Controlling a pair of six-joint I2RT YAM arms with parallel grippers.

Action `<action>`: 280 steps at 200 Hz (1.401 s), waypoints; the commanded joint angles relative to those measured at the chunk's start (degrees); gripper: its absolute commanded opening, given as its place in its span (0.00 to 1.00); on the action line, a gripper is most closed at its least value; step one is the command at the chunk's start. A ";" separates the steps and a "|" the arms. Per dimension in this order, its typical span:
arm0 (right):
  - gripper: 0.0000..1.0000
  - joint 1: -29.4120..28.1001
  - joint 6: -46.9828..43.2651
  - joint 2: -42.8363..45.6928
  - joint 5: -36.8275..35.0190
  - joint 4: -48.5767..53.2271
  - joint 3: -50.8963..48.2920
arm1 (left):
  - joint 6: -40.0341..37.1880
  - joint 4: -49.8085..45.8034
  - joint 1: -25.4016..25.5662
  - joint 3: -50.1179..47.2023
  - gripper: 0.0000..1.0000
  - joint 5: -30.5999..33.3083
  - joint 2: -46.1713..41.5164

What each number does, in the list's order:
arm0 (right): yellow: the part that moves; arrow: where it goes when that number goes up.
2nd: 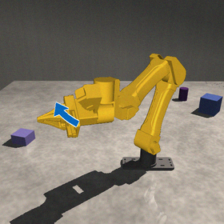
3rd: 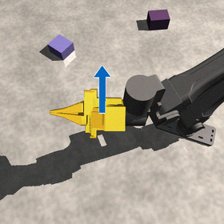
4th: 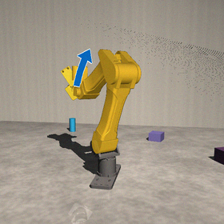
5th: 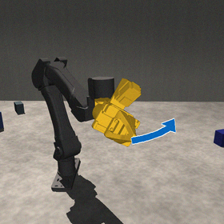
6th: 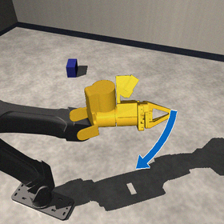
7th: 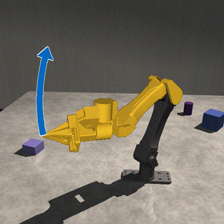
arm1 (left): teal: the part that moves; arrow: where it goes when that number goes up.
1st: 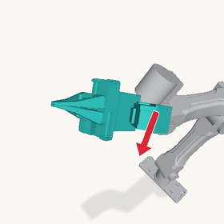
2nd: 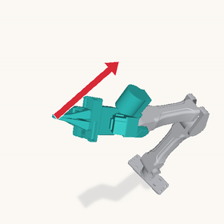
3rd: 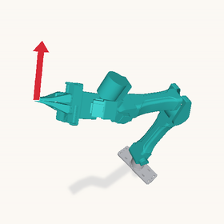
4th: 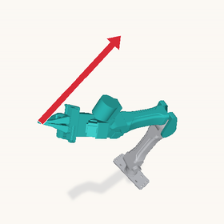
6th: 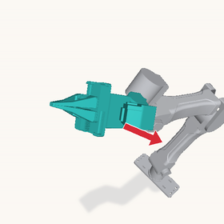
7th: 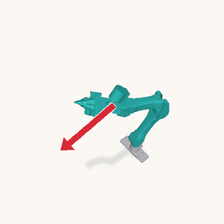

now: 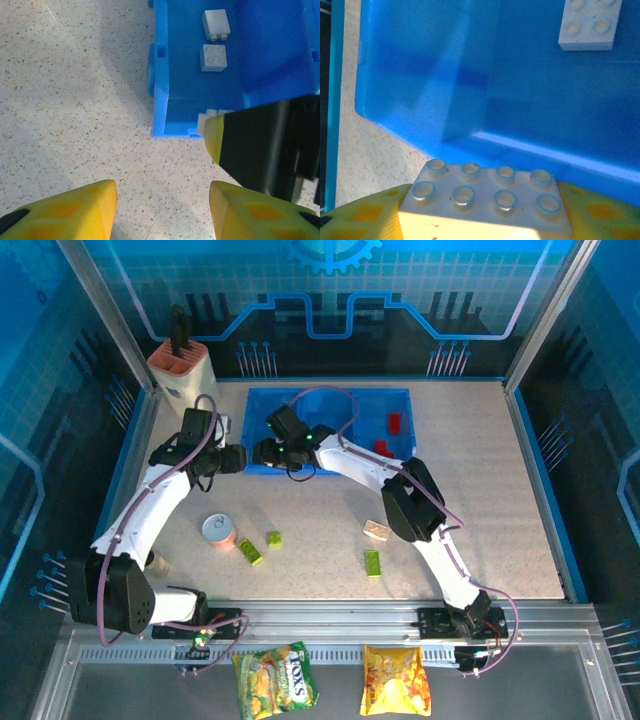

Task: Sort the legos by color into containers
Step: Place the lego in the container.

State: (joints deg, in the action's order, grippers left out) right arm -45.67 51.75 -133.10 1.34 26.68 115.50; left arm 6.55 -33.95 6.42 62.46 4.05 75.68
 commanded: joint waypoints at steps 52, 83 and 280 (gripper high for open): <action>0.63 0.59 3.67 -5.15 -0.81 -1.38 5.11 | 1.06 1.00 -0.96 -0.05 0.53 -2.24 -1.65; 0.64 0.40 4.35 -4.18 -4.69 -0.55 4.91 | 1.16 1.00 -1.06 0.01 0.53 -2.47 -1.62; 0.78 -1.33 3.97 2.76 -6.85 4.61 4.60 | 1.45 -2.41 -1.08 0.77 0.53 -6.85 0.27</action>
State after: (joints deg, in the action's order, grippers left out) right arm -46.46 57.19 -135.74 -5.54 27.75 119.61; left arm 7.55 -34.17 5.41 62.46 0.73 75.68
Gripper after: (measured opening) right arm 0.783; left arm 0.530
